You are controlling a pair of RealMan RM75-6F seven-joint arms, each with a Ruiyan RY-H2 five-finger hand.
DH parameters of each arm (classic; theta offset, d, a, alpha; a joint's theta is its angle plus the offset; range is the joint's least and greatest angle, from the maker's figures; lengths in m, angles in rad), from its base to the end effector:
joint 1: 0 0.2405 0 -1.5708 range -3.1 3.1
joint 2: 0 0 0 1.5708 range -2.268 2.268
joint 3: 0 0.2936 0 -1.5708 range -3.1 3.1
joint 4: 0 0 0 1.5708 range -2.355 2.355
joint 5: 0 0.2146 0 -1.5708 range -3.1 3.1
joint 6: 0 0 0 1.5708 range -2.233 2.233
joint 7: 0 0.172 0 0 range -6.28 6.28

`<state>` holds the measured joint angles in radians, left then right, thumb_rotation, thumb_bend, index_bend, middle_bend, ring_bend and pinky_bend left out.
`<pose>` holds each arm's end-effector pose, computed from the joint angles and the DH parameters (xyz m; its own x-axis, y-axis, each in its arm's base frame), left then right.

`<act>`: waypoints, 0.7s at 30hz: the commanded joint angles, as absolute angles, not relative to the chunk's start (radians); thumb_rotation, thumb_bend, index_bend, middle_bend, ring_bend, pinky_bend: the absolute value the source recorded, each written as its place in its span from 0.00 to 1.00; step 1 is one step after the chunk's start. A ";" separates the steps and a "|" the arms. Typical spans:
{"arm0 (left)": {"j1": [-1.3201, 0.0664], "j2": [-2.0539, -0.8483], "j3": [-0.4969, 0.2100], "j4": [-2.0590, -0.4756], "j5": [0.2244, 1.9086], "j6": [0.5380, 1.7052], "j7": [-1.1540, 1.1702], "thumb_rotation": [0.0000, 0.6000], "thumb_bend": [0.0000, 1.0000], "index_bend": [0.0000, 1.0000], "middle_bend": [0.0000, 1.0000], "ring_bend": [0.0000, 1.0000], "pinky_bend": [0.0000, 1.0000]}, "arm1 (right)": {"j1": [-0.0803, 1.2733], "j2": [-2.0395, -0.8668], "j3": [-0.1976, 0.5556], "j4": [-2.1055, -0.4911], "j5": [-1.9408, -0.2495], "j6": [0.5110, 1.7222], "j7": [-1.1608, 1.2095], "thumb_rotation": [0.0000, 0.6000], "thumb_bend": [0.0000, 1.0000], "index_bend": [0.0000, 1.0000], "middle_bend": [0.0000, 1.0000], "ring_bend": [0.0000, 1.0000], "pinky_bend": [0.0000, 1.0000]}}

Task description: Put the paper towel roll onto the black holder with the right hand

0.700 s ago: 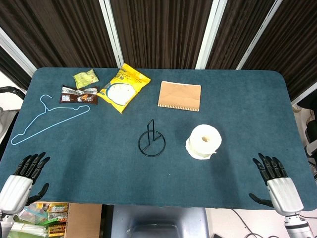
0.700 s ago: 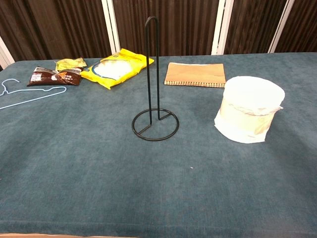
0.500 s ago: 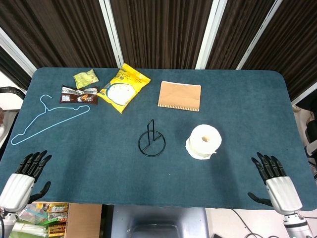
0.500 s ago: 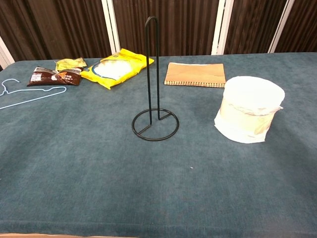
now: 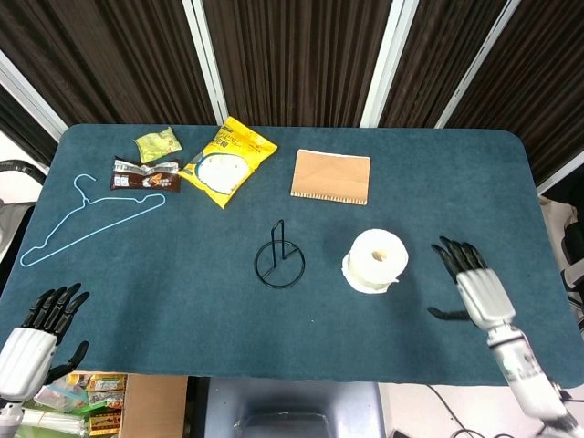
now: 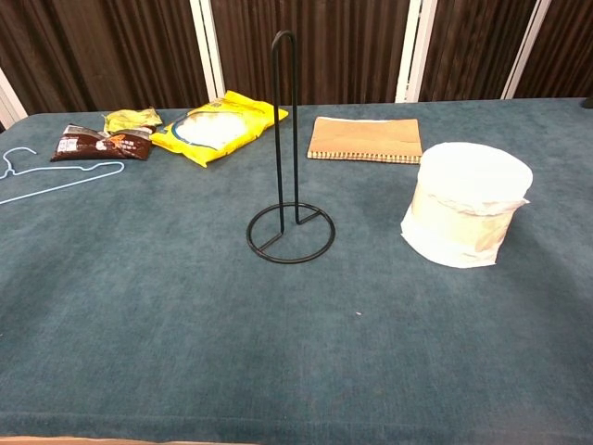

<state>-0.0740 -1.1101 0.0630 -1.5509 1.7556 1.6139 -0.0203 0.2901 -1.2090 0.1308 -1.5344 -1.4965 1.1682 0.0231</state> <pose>-0.3229 0.1799 0.1636 0.4379 -0.0080 0.8990 0.8698 -0.2491 -0.4259 -0.3152 -0.2957 0.1105 0.3862 -0.1617 0.9081 -0.9158 -0.1852 0.3565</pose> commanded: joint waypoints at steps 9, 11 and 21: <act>-0.061 -1.105 0.066 -1.531 1.757 1.632 -0.045 1.00 0.42 0.00 0.00 0.02 0.10 | 0.465 -1.266 0.212 -1.497 -1.254 0.915 -0.023 1.00 0.09 0.00 0.00 0.00 0.00; -0.062 -1.107 0.066 -1.529 1.758 1.630 -0.046 1.00 0.42 0.00 0.00 0.02 0.10 | 0.485 -1.273 0.215 -1.494 -1.223 0.886 -0.033 1.00 0.09 0.00 0.00 0.00 0.00; -0.069 -1.111 0.061 -1.531 1.753 1.616 -0.041 1.00 0.42 0.00 0.00 0.02 0.10 | 0.578 -1.309 0.218 -1.472 -1.092 0.766 -0.089 1.00 0.09 0.02 0.01 0.00 0.00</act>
